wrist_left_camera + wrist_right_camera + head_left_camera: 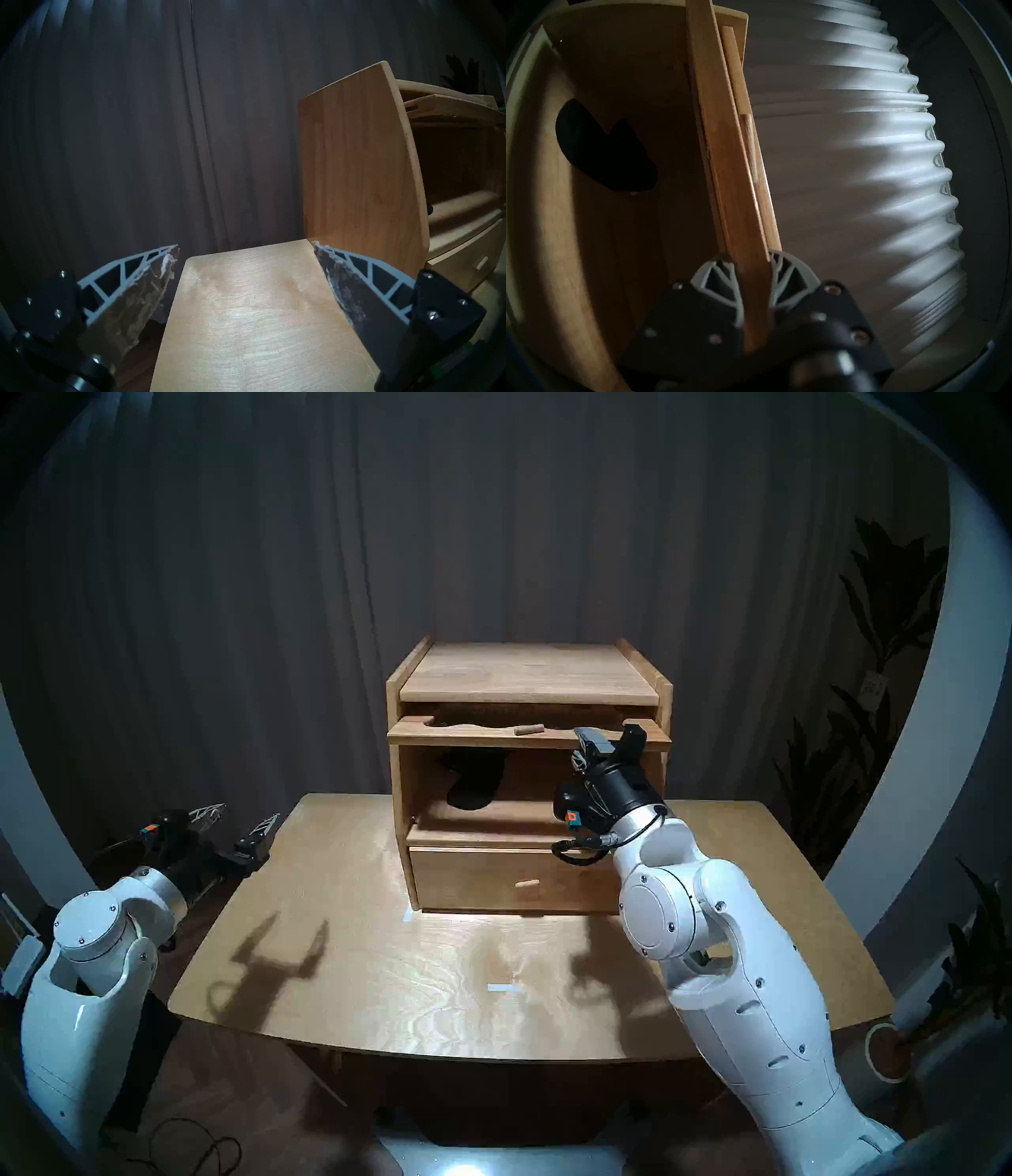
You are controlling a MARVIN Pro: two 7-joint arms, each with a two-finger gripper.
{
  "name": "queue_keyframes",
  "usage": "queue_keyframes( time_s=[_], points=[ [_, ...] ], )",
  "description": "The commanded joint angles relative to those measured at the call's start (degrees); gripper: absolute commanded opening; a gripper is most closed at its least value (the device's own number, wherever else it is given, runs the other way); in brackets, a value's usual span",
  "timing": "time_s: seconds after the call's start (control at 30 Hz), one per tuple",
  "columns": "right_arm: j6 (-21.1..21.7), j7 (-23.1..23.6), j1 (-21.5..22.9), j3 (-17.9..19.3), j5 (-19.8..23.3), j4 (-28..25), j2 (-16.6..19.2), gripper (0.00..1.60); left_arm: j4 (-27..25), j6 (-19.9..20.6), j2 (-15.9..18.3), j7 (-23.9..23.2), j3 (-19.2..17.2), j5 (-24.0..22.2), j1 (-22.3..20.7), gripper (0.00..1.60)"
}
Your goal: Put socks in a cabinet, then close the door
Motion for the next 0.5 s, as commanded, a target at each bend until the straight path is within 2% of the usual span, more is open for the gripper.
queue_keyframes(
  time_s=[0.0,0.2,0.23,0.37,0.4,0.47],
  points=[
    [-0.5,-3.7,-1.1,-0.5,0.1,-5.8,-0.9,0.0,-0.7,-0.3,0.3,0.1,-0.5,0.0,-0.6,1.6],
    [-0.3,-4.8,-4.1,-1.0,0.5,-7.1,-1.2,0.0,-0.7,-0.3,0.3,0.1,-0.4,0.0,-0.6,1.6],
    [0.1,-4.8,-5.8,-1.0,0.5,-8.8,-0.8,0.0,-0.7,-0.3,0.3,0.1,-0.4,0.0,-0.6,1.6],
    [0.5,-5.0,-7.9,-0.9,0.5,-10.6,-0.4,0.0,-0.6,-0.3,0.3,0.1,-0.4,0.0,-0.6,1.6],
    [0.4,-5.7,-7.8,-1.1,0.7,-9.3,-0.8,0.0,-0.6,-0.3,0.3,0.1,-0.4,0.0,-0.6,1.6],
    [0.9,-5.9,-10.4,-0.9,0.7,-11.5,-0.2,0.0,-0.6,-0.3,0.3,0.0,-0.4,0.0,-0.6,1.6]
  ],
)
